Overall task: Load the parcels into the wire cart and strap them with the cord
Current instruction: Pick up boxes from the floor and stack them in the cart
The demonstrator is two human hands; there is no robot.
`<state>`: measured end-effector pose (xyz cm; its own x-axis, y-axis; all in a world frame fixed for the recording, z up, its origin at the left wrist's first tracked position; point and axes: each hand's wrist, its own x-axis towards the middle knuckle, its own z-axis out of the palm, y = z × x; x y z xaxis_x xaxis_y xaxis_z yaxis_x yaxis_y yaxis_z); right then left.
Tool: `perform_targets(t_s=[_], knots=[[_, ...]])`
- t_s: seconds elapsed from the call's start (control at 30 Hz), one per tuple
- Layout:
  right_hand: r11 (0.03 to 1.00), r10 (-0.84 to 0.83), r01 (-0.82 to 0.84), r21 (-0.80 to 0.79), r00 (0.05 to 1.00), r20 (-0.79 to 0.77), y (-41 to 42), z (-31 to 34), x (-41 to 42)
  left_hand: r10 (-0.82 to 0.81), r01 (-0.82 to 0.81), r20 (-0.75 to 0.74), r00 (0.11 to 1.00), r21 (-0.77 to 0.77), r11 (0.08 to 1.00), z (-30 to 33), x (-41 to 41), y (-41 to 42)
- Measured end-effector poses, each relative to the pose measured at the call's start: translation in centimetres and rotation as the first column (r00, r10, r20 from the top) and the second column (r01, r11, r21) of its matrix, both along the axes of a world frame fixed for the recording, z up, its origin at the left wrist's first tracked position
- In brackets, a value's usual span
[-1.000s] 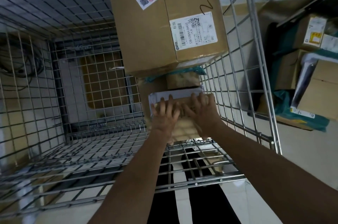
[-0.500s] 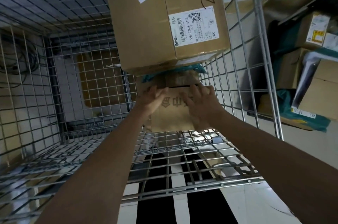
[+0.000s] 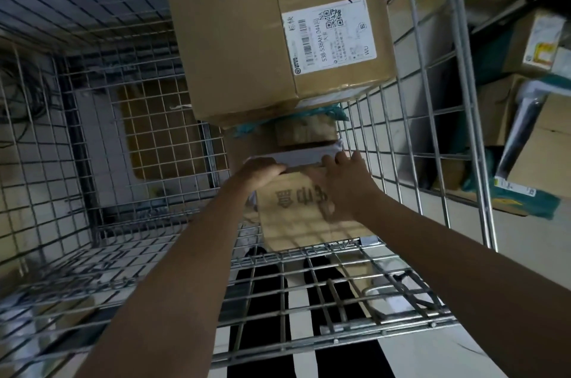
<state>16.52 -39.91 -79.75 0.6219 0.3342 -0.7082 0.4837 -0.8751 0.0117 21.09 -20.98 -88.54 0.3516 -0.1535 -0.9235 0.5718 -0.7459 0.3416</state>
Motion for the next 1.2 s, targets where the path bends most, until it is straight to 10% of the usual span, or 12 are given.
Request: perform_targets(t_s=[1.2], knots=[[0.869,-0.388,0.457,0.191,0.868,-0.31,-0.7,-4.0,3.4,-0.249,0.253,-0.068,0.966,0.056,0.966,1.3,2.8,-6.9]])
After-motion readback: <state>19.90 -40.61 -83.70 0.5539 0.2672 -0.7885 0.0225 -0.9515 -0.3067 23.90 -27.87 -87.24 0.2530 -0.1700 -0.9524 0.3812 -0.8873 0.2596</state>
